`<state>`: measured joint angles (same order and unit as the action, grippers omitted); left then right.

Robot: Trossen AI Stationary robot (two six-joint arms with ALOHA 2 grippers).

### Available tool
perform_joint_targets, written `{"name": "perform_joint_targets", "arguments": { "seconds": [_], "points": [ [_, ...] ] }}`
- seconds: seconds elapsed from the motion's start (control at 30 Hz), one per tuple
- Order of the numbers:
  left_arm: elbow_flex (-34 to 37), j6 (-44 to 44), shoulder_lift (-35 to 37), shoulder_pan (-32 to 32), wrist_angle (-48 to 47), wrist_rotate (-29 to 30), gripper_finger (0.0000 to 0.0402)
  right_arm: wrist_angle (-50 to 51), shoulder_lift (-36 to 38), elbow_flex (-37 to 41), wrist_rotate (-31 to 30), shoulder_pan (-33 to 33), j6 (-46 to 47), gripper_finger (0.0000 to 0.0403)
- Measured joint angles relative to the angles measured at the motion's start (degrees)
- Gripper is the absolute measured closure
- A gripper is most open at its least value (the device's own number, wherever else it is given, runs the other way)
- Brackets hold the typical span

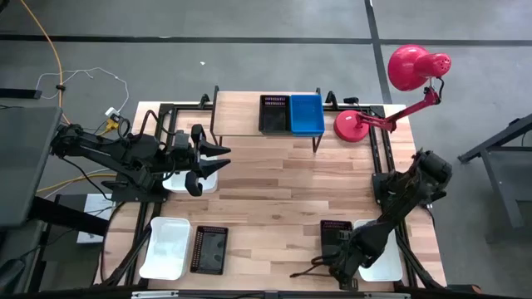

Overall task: Stack baskets on shelf by color
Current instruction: Stack the right black bin on top of the other black bin on the shelf

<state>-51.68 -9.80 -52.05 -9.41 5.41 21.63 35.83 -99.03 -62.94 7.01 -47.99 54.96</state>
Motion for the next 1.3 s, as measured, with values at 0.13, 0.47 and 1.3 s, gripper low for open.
{"name": "perform_joint_targets", "arguments": {
  "seconds": [0.13, 0.47, 1.3],
  "points": [
    [0.00, -0.02, 0.00, 0.00, 0.00, 0.02, 0.0264, 2.81, 7.34, 0.00, -0.54, 3.38, -6.03, 0.0397],
    [0.00, -0.02, 0.00, 0.00, 0.01, 0.02, 0.0264, -2.13, 23.48, -8.12, 6.44, 22.72, -33.75, 0.0402],
    [0.00, -0.04, 0.00, -0.02, 0.44, 0.02, 0.0264, 26.92, -7.06, -53.46, -18.62, 55.91, -68.56, 0.0403]
  ]
}}
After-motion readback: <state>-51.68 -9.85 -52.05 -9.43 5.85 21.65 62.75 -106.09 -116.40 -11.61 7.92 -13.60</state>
